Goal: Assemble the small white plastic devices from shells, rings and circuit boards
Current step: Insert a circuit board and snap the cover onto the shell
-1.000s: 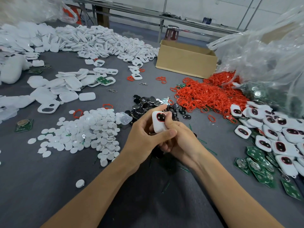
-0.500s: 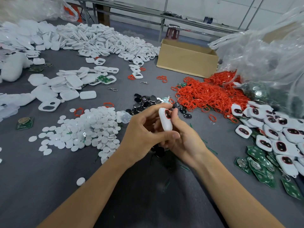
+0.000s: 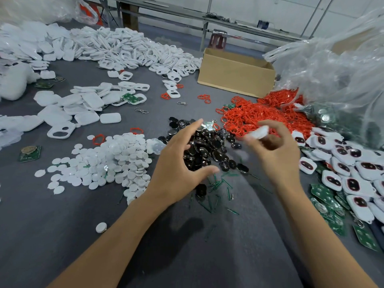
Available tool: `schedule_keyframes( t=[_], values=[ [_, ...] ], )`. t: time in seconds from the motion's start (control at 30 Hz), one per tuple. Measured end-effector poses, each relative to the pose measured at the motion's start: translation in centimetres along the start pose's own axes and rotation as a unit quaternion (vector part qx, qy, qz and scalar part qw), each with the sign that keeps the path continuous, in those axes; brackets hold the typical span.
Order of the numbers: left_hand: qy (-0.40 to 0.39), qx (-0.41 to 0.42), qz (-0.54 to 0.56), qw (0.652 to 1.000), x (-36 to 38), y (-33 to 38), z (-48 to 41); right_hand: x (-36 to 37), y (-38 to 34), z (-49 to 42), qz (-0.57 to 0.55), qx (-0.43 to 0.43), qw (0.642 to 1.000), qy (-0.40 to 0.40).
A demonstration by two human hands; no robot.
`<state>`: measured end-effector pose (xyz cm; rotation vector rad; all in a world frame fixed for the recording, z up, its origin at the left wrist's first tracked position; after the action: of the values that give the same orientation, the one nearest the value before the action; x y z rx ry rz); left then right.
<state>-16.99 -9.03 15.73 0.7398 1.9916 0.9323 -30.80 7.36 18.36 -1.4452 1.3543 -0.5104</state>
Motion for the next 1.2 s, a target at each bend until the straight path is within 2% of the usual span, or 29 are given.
schedule_keyframes(
  t=[0.13, 0.2, 0.23, 0.33, 0.37, 0.43, 0.53, 0.6, 0.73, 0.83, 0.9, 0.97, 1.07, 1.2],
  values=[
    [0.056, -0.009, 0.02, 0.998, -1.1, -0.1, 0.1, -3.5, -1.6, 0.4, 0.107, -0.122, 0.978, 0.133],
    [0.066, -0.013, 0.033, 0.997, -1.3, -0.1, 0.2, -4.1, -1.5, 0.7, 0.142, -0.14, 0.965, 0.169],
    [0.072, -0.011, 0.035, 0.997, -1.4, -0.1, 0.2, -3.5, -0.8, 0.4, 0.179, -0.128, 0.965, 0.144],
    [0.087, -0.009, 0.039, 0.995, -1.7, 0.0, 0.4, -0.1, 3.9, 0.1, 0.323, -0.011, 0.946, -0.025],
    [0.089, -0.009, 0.042, 0.995, -1.8, 0.0, 0.5, 0.1, 4.5, 0.1, 0.33, 0.001, 0.943, -0.035],
    [0.089, -0.008, 0.043, 0.995, -1.8, 0.1, 0.5, -0.2, 3.5, 0.0, 0.309, -0.03, 0.951, 0.001],
    [0.08, -0.011, 0.04, 0.996, -1.5, 0.2, 0.6, -2.2, 0.6, 0.2, 0.246, -0.112, 0.955, 0.124],
    [0.078, -0.013, 0.042, 0.996, -1.4, 0.1, 0.6, -2.5, 0.0, 0.8, 0.237, -0.134, 0.95, 0.149],
    [0.047, -0.027, 0.09, 0.994, -0.7, -0.6, 0.3, -0.1, -0.3, 1.3, 0.183, -0.146, 0.97, 0.059],
    [-0.018, -0.065, 0.173, 0.983, 1.0, -1.0, 0.0, 2.9, -1.9, 2.3, 0.198, -0.19, 0.962, -0.005],
    [-0.061, -0.095, 0.264, 0.958, 2.3, -1.2, 0.2, 4.8, -3.0, 3.3, 0.221, -0.221, 0.949, -0.047],
    [-0.084, -0.115, 0.326, 0.934, 2.9, -1.4, 0.3, 5.6, -4.1, 4.1, 0.241, -0.255, 0.935, -0.052],
    [-0.098, -0.12, 0.36, 0.92, 3.0, -1.6, 0.2, 5.5, -5.1, 4.4, 0.234, -0.276, 0.932, -0.03],
    [-0.098, -0.128, 0.384, 0.909, 3.3, -1.8, 0.2, 5.3, -4.2, 4.1, 0.215, -0.228, 0.948, -0.049]
  ],
)
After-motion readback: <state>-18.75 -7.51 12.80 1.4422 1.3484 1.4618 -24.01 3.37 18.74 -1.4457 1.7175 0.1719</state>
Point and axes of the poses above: each hand's wrist, its own z-axis away from the middle knuckle, its own x-axis out of the palm, y = z × x, the point moved 9 cm from there along -z, towards the middle knuckle, and after that the axes turned 6 degrees about -y, right-handed, at the moved point
